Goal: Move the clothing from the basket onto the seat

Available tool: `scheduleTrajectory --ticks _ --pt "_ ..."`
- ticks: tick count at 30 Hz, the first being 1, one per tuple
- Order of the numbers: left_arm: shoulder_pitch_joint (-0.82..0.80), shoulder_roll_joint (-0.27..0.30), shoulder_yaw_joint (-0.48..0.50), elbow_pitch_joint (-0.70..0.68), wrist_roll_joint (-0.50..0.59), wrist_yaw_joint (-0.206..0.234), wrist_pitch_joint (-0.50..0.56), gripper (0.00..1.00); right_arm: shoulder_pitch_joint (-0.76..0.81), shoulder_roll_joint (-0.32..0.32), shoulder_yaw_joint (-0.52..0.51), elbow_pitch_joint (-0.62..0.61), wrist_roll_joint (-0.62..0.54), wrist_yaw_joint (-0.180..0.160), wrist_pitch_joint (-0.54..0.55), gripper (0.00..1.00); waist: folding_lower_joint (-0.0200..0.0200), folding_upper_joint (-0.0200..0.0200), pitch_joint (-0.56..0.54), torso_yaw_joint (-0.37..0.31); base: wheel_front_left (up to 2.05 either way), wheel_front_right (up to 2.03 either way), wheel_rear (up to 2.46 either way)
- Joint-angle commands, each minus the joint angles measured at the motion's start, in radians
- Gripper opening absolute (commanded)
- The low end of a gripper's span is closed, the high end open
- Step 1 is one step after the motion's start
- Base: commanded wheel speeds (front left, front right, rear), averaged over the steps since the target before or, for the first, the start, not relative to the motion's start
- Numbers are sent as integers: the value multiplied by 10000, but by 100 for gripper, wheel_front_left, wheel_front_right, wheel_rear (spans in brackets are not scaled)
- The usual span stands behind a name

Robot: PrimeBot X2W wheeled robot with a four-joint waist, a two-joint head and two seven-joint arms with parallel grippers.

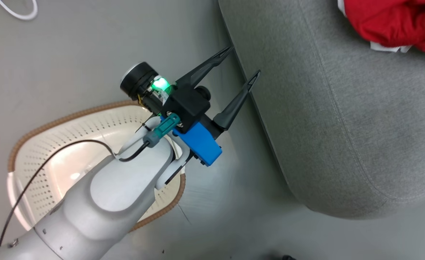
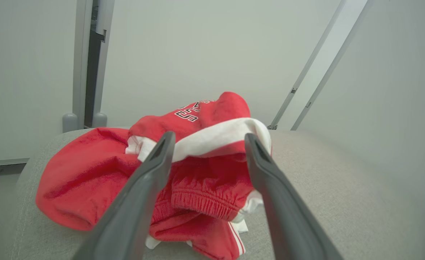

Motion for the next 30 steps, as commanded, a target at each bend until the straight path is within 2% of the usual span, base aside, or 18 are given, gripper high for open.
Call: scheduleTrajectory --ticks 1,8,17,25,30 --pt "196 15 91 50 -61 53 -73 100 238 42 53 -96 -47 -11 -2 100 0 0 -689 246 0 0 0" --pt "1036 97 976 165 -425 364 -251 100 1174 114 698 -840 2 -11 -2 100 0 0 -1988 726 0 0 0" --pt "2639 287 3139 -659 -100 758 -237 100 1685 255 2120 -1211 128 -11 -2 100 0 0 -3213 1674 0 0 0" --pt "4211 156 4905 -956 503 588 -239 100 2161 551 3181 -1119 308 -11 -2 100 0 0 -4034 2604 0 0 0" --pt "5166 -1 5926 -1101 923 337 -239 100 2566 764 3614 -1030 407 -11 -2 100 0 0 -4466 2993 0 0 0"
